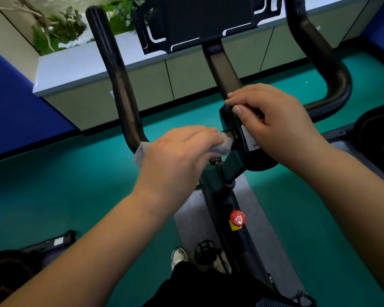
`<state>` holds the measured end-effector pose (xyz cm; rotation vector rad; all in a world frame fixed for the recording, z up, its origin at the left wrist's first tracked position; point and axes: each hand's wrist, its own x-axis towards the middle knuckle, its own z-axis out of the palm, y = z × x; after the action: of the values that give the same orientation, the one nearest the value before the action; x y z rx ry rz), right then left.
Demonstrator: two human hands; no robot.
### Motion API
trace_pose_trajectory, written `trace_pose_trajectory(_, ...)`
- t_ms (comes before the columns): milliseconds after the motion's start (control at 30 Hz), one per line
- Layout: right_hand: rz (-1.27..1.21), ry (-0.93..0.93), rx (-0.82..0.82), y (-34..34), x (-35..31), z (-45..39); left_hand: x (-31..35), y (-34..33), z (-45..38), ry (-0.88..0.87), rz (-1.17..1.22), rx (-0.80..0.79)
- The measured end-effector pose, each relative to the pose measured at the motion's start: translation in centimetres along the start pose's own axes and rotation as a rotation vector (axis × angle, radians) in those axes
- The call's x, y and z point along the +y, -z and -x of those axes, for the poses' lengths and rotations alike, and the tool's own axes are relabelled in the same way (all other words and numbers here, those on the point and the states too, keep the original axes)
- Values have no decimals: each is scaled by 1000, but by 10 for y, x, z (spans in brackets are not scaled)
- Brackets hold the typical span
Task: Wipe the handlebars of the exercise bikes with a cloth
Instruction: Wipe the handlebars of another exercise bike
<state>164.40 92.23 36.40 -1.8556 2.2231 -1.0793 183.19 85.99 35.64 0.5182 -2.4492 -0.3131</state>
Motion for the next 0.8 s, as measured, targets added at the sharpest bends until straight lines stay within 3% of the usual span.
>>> trace_pose_trajectory(167,-35,-1,-3,1,3,3,-6,9,10,79,-7,83)
trace_pose_trajectory(400,-35,26,-37,2,6,7,6,-2,-10,44,52,-21)
trace_pose_trajectory(567,-34,47,34,0,14,16,-7,15,3,82,12,27)
trace_pose_trajectory(800,-34,33,75,-2,11,13,2,7,-18,95,101,-116)
